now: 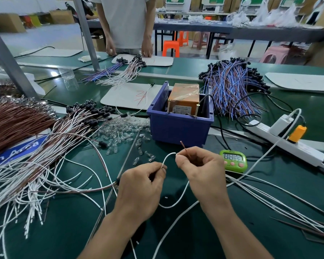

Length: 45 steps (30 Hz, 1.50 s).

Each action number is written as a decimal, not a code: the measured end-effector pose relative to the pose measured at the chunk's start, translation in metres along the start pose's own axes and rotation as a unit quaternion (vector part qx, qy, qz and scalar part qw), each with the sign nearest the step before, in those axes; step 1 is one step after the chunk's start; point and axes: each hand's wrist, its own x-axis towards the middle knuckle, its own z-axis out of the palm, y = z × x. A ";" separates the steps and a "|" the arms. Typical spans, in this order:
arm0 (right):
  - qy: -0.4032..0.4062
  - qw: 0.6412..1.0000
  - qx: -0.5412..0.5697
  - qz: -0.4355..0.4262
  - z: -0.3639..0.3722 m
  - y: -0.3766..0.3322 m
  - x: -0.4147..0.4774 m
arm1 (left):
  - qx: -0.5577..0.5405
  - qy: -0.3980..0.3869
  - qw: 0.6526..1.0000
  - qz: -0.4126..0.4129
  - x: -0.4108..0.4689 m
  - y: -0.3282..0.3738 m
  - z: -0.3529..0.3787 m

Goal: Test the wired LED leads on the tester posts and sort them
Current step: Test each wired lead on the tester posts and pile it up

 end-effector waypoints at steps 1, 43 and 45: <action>-0.005 0.999 0.028 0.019 0.000 -0.001 0.001 | -0.003 -0.005 1.000 0.004 0.000 0.000 0.000; -0.136 0.941 0.260 0.170 -0.016 -0.002 0.013 | -0.089 -0.049 0.995 0.007 0.004 -0.001 0.001; -0.123 0.961 0.199 0.149 -0.023 -0.005 0.015 | -0.108 -0.019 0.994 -0.022 0.007 -0.002 0.001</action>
